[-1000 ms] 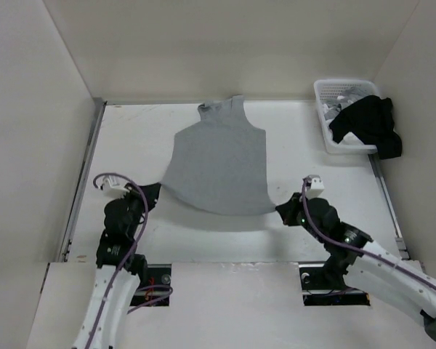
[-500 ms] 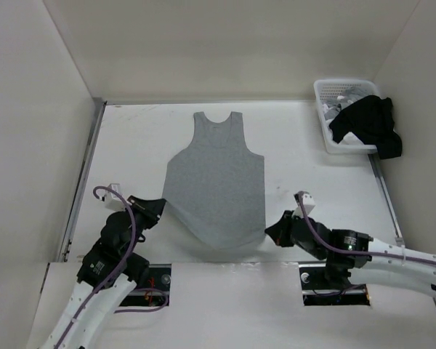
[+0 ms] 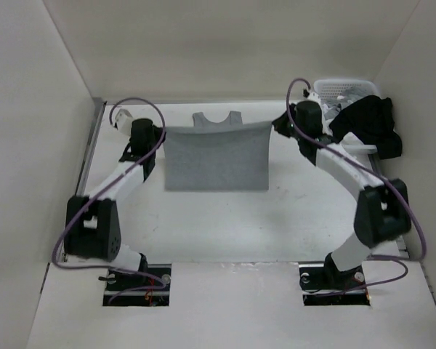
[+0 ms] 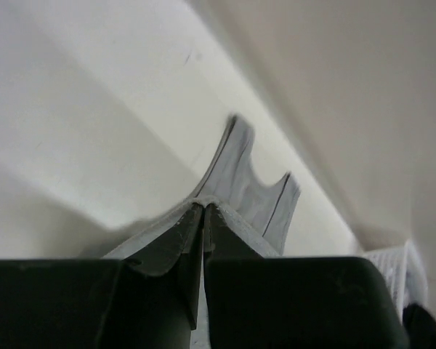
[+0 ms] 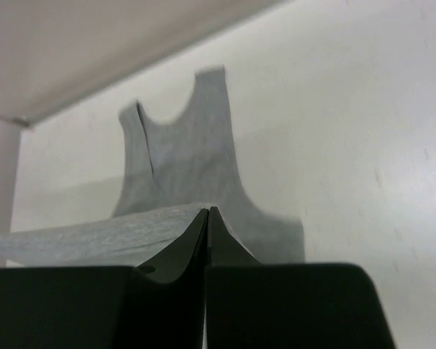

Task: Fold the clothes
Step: Fold the tank top

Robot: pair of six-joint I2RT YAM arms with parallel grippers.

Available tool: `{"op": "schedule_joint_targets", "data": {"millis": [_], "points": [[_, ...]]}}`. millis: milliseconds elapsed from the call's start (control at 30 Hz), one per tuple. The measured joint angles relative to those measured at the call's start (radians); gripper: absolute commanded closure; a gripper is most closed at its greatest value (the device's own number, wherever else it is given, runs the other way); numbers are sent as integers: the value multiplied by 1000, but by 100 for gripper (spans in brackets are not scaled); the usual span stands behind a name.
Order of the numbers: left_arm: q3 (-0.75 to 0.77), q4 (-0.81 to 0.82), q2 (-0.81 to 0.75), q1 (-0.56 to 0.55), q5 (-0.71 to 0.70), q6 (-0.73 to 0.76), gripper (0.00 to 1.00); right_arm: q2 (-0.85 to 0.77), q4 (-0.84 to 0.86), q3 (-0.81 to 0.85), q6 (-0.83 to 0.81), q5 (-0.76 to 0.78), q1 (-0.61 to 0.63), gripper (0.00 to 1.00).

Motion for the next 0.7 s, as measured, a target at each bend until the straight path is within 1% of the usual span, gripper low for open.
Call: {"op": "schedule_joint_targets", "data": {"millis": [33,67,100,133,167,200,233,267,300,367,433,467,500,533,567,633,700], "points": [[65,30,77,15,10,3,98,72,12,73,-8,-19,-19,100],[126,48,142,27,19,8,96,150,17,157,-14,-40,-37,100],[198,64,216,38,29,16,90,220,15,235,-18,-53,-52,98],[272,72,288,48,44,23,80,296,13,322,-22,-66,-65,90],[355,76,364,58,62,30,70,364,11,397,-24,-74,-74,76],[432,81,438,66,85,37,63,432,9,472,-26,-79,-81,58],[491,86,497,74,105,43,57,491,6,534,-28,-82,-87,43],[532,90,546,81,125,44,55,536,5,571,-27,-81,-92,34],[541,90,573,88,138,46,54,563,2,586,-33,-83,-94,31],[489,80,575,99,152,47,54,575,-20,562,-37,-85,-95,32],[378,96,521,103,152,49,57,544,-8,480,-37,-83,-92,38],[294,103,473,105,149,50,58,511,1,414,-37,-80,-89,45],[214,106,416,105,145,50,61,465,13,329,-37,-77,-85,55],[119,108,342,100,138,50,63,412,21,243,-36,-72,-79,72],[31,111,265,90,129,49,64,352,36,151,-32,-67,-69,84],[-125,126,114,61,112,50,64,236,66,-10,-16,-56,-39,92],[-245,130,-11,34,108,51,61,130,100,-143,-5,-44,1,92]]}}
